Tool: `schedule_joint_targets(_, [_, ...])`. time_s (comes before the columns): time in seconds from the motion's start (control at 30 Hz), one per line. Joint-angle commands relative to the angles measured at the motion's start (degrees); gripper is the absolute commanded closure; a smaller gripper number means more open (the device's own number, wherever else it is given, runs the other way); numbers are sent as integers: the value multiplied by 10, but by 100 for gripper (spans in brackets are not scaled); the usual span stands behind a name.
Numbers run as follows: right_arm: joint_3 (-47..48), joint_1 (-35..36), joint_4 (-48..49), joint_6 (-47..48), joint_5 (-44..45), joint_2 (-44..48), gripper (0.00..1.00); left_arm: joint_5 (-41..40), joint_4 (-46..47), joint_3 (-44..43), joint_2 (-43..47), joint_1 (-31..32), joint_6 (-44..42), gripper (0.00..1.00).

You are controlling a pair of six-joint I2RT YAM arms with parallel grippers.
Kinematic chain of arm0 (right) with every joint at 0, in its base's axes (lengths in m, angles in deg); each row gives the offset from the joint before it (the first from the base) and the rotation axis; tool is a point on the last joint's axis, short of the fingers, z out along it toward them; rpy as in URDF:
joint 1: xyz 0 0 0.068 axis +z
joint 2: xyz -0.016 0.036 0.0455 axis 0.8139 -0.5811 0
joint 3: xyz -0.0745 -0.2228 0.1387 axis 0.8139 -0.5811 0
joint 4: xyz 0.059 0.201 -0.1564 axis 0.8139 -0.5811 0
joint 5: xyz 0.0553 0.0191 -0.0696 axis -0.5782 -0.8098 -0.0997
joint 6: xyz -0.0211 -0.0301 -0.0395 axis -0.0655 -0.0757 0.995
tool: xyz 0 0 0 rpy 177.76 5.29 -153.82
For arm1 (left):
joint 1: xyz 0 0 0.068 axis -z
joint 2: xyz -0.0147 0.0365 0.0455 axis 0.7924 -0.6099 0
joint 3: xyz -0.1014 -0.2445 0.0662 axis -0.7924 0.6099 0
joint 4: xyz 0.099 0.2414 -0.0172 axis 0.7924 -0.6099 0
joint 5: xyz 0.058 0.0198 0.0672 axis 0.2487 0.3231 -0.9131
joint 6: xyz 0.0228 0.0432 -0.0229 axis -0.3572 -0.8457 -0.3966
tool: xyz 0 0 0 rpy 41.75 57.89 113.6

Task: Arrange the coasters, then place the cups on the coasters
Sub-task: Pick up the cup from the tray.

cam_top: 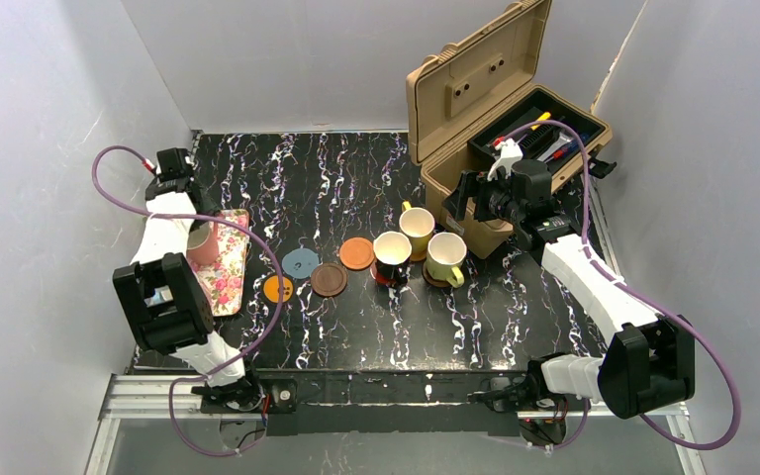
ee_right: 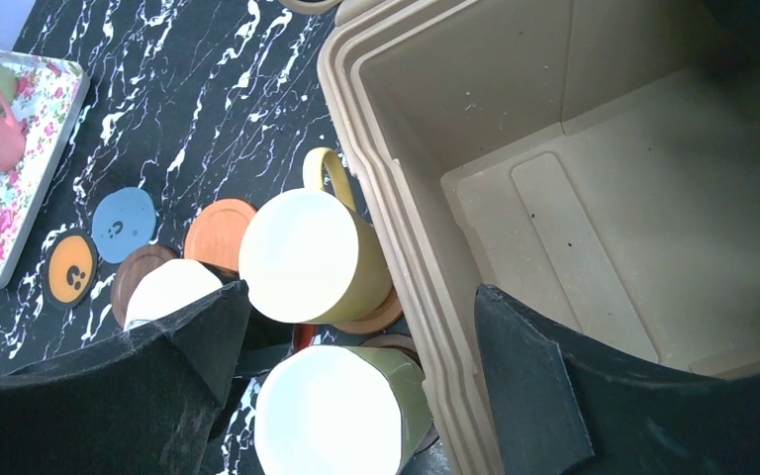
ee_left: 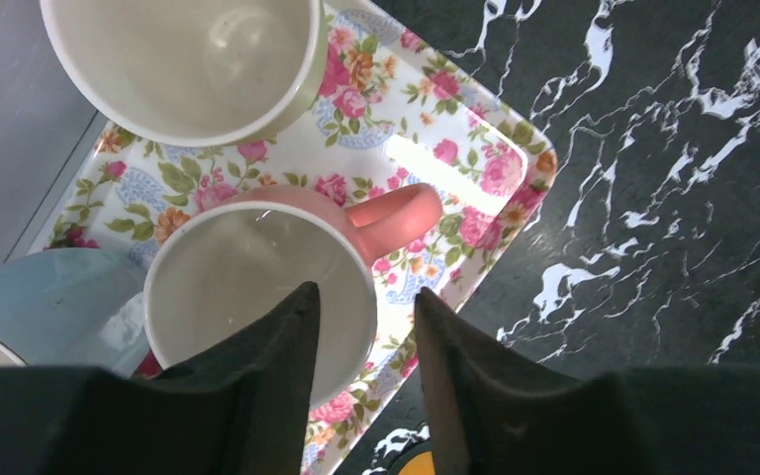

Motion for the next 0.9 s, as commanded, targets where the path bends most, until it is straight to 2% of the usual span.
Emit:
schedule_joint_targets(0.0, [-1, -3, 5, -1, -8, 12, 8, -16, -12, -28, 42, 1, -33, 53])
schedule_joint_targets(0.03, [-1, -4, 5, -2, -8, 14, 8, -19, -6, -25, 56, 1, -44, 46])
schedule_joint_targets(0.1, [-2, -3, 4, -1, -8, 15, 8, -32, 3, -16, 82, 1, -64, 39])
schedule_joint_targets(0.2, [-2, -3, 4, -1, -12, 15, 8, -55, 13, -3, 100, -8, -92, 35])
schedule_joint_targets(0.33, [0, -3, -1, 2, -15, 16, 8, -56, 10, 2, 79, -33, -98, 39])
schedule_joint_targets(0.5, [-1, -3, -10, 7, -12, 22, 8, -12, 23, 1, 43, -62, -101, 47])
schedule_joint_targets(0.67, [-3, -4, -9, 5, -12, 22, 8, -5, 15, -21, -3, -72, -98, 57])
schedule_joint_targets(0.8, [-2, -3, -8, 4, -14, 17, 8, -11, 31, -17, -16, -72, -108, 59])
schedule_joint_targets(0.87, [-2, -3, -7, 5, -16, 15, 8, -3, 35, -16, -27, -72, -113, 63])
